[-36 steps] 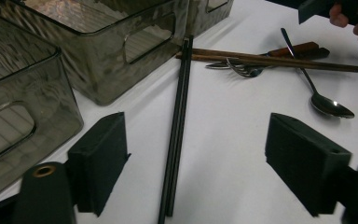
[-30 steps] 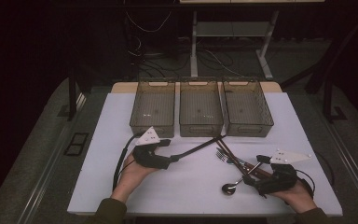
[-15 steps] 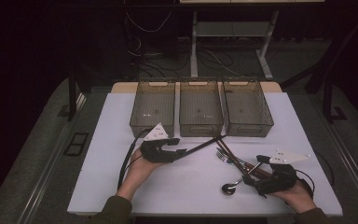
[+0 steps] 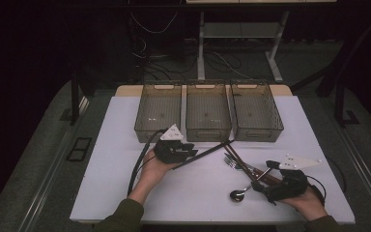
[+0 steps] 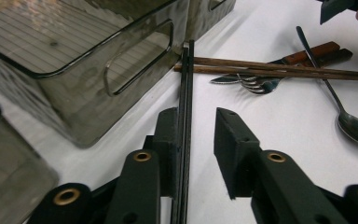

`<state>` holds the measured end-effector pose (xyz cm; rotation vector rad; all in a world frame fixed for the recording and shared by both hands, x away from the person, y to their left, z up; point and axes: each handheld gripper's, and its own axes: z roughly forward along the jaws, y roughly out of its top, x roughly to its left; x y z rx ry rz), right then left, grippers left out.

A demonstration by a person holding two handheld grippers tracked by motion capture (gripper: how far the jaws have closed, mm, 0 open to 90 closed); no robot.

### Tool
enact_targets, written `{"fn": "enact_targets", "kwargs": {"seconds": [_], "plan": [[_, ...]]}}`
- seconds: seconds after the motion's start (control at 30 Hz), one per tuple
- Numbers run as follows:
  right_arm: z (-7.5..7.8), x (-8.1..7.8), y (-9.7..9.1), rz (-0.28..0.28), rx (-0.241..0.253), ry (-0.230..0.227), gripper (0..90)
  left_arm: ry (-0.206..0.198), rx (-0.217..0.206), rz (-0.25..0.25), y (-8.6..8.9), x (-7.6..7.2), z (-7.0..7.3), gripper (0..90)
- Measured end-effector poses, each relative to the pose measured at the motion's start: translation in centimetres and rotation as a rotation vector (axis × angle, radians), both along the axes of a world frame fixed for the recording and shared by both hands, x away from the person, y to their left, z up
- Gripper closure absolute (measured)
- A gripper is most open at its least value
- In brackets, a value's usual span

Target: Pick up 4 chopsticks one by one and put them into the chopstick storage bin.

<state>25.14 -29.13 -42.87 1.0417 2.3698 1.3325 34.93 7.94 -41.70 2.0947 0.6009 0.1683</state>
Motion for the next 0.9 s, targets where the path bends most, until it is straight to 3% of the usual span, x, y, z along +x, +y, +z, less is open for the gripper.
{"fn": "enact_targets", "kwargs": {"seconds": [0.3, 0.63, 0.9], "plan": [[-0.1, 0.0, 0.0, 0.000, -0.001, 0.004, 0.8, 0.021, 0.015, -0.011, -1.4, 1.0, -0.5, 76.8], [-0.2, 0.0, 0.0, 0.006, 0.000, 0.010, 0.8, 0.018, 0.029, -0.029, -2.6, 2.1, -0.9, 76.9], [-0.3, 0.0, -0.1, 0.008, 0.004, 0.008, 0.8, 0.044, 0.061, -0.036, -3.6, 3.1, -2.2, 77.2]]}}
